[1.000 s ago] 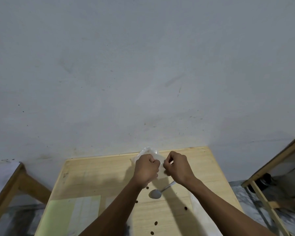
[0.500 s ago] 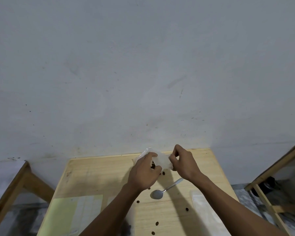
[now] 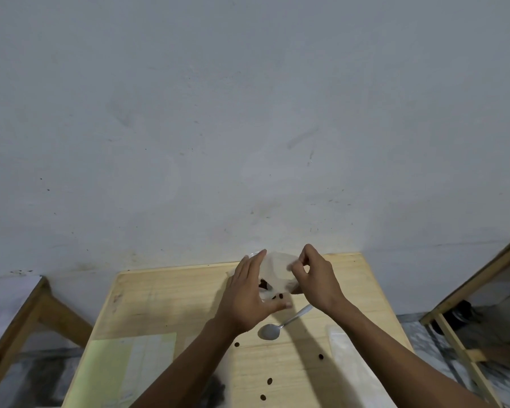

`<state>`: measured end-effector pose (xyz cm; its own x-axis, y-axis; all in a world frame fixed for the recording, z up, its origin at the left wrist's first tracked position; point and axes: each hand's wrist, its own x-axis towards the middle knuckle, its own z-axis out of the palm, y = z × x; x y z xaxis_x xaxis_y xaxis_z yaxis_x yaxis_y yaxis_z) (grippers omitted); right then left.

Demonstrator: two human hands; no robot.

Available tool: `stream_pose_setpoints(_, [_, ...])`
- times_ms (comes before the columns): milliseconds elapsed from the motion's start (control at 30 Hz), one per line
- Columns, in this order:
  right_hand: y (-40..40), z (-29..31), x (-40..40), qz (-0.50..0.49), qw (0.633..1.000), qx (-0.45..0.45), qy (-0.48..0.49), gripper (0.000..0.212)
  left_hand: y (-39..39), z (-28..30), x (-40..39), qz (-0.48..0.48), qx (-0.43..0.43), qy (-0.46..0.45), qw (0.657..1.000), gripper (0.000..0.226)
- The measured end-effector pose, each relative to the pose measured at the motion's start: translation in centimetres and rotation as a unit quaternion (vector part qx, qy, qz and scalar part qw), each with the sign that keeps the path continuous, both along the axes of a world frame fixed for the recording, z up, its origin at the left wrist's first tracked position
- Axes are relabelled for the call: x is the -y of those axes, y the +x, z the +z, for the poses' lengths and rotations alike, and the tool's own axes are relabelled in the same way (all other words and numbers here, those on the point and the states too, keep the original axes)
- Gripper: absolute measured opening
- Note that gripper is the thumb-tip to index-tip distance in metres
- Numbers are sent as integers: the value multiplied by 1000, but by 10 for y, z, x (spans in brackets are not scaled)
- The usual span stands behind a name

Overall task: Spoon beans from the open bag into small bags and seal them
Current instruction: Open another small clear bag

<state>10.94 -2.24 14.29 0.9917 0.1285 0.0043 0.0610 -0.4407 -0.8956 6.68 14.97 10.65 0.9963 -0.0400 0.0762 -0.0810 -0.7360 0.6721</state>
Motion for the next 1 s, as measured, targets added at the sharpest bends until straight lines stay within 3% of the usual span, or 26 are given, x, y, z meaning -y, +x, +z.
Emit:
stream_pose_setpoints(133, [-1, -2, -6, -7, 998, -38, 52, 18, 1, -12, 7, 54, 38, 40, 997, 109])
stream_pose_setpoints(300, [2, 3, -6, -20, 994, -50, 95, 16, 5, -21, 2, 94, 131, 60, 985, 64])
stream_pose_setpoints(567, [5, 5, 0, 39, 999, -1, 19, 17, 12, -16, -17, 100, 159, 70, 980, 16])
stream_pose_setpoints(800, [7, 6, -2, 60, 996, -20, 59, 5, 20, -17, -28, 80, 187, 71, 977, 23])
stream_pose_setpoints(900, [8, 9, -1, 105, 993, -17, 40, 10, 20, -20, -31, 42, 204, 86, 974, 33])
stream_pose_setpoints(1000, [9, 13, -5, 86, 995, -13, 54, 12, 18, -19, -28, 14, 203, 88, 975, 42])
